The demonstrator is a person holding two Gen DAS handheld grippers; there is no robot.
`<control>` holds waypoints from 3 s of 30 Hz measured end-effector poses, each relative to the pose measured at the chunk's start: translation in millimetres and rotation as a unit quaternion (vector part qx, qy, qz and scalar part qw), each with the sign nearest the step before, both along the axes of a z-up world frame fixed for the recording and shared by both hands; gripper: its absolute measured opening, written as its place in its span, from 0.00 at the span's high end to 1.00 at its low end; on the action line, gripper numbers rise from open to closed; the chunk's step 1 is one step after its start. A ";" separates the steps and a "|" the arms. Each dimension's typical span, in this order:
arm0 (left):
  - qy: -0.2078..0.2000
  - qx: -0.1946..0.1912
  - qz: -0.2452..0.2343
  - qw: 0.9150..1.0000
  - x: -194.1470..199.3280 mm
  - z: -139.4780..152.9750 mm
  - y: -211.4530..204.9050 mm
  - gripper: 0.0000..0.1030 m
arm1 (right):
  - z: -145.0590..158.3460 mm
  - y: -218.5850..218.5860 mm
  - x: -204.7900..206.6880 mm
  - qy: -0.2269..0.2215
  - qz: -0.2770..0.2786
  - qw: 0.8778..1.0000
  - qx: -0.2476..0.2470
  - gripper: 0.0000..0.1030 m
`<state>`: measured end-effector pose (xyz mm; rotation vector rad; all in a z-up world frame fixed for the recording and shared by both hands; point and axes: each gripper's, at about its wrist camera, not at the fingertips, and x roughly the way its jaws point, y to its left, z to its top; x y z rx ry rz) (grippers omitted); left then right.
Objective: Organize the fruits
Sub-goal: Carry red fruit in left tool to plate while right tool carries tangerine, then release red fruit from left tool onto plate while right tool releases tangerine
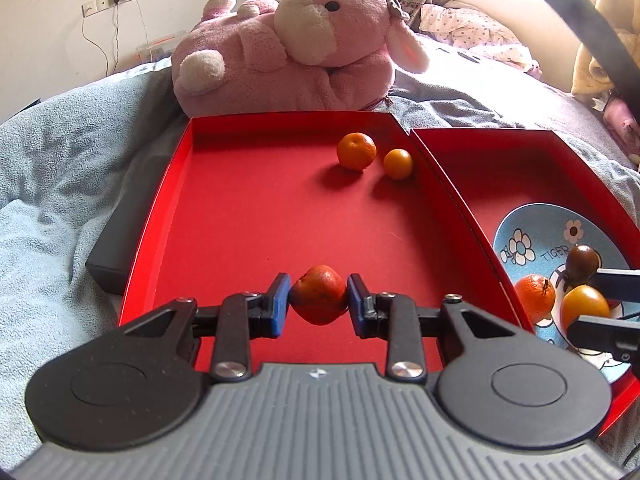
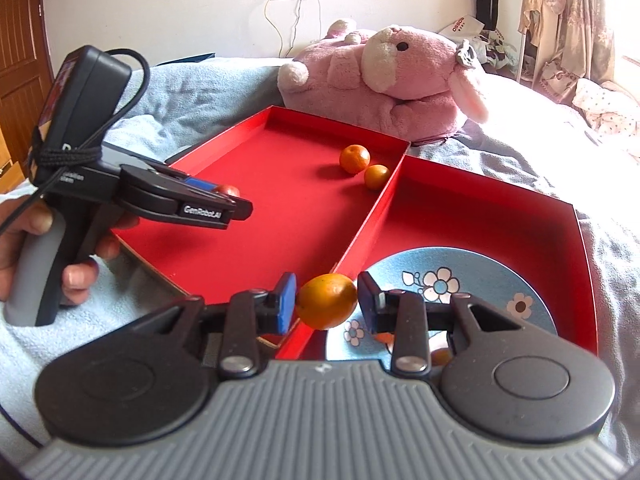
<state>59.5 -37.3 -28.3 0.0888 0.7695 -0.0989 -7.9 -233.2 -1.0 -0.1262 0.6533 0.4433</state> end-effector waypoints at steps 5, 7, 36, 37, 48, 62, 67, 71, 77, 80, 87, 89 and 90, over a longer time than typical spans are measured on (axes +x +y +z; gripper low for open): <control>0.004 0.009 -0.003 1.000 1.4 -2.8 -3.3 0.65 | -4.5 -21.3 -0.4 0.002 -0.024 1.000 0.003 0.64; 0.006 0.010 -0.003 1.000 1.8 -3.6 -3.6 0.65 | -6.5 -29.0 0.4 0.003 -0.032 0.999 0.004 0.64; -0.025 -0.026 -0.078 0.996 -0.1 23.4 -59.8 0.65 | -38.7 -98.9 19.4 0.018 -0.147 0.989 0.004 0.64; -0.025 -0.027 -0.086 0.996 -0.3 23.4 -65.7 0.65 | -38.6 -99.4 21.2 0.019 -0.152 0.988 0.003 0.64; -0.010 -0.033 -0.156 0.987 15.9 9.8 -138.3 0.65 | -39.3 -104.8 27.2 0.018 -0.177 0.984 -0.001 0.64; 0.013 -0.010 -0.175 0.984 27.5 -21.4 -160.6 0.65 | -39.8 -95.8 32.1 0.018 -0.166 0.986 -0.005 0.64; 0.010 0.000 -0.175 0.985 27.3 -26.7 -161.7 0.65 | -39.8 -95.0 31.4 0.019 -0.163 0.987 -0.004 0.64; 0.011 0.005 -0.180 0.984 26.1 -28.1 -162.2 0.63 | -39.0 -93.8 29.9 0.017 -0.162 0.987 -0.005 0.64; 0.002 0.000 -0.179 0.984 23.4 -23.1 -159.5 0.49 | -36.8 -91.6 28.9 0.016 -0.160 0.987 -0.008 0.64; 0.002 -0.004 -0.175 0.984 23.5 -22.1 -156.9 0.44 | -34.3 -90.9 28.4 0.014 -0.160 0.987 -0.010 0.64; -0.008 -0.017 -0.172 0.985 19.8 -12.1 -146.0 0.37 | -29.8 -86.9 26.4 0.008 -0.158 0.987 -0.013 0.64; -0.011 -0.021 -0.169 0.985 20.0 -8.1 -141.6 0.37 | -27.2 -84.6 26.5 0.005 -0.156 0.988 -0.012 0.64; -0.012 -0.023 -0.167 0.986 20.3 -6.3 -139.3 0.37 | -25.5 -83.0 25.8 0.003 -0.155 0.988 -0.010 0.64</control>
